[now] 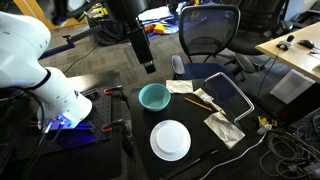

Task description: Place the pencil in the bowl

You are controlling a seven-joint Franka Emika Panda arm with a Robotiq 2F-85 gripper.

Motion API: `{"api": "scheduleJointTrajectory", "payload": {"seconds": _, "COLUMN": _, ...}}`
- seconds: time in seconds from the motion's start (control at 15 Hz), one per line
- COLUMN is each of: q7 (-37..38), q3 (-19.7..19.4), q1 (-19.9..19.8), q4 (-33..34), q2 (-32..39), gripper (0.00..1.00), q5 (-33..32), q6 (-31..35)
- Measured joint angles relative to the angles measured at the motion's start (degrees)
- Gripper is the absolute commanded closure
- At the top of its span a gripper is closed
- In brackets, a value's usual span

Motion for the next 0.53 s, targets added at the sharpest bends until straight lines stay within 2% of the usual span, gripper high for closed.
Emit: {"api": "scheduleJointTrajectory", "payload": {"seconds": 0.53, "q7": 16.6, "q3": 6.8, "q1": 1.7, "q4": 1.1, "q2": 15.3, "gripper": 0.00, "q5": 9.7, "q6": 12.9}}
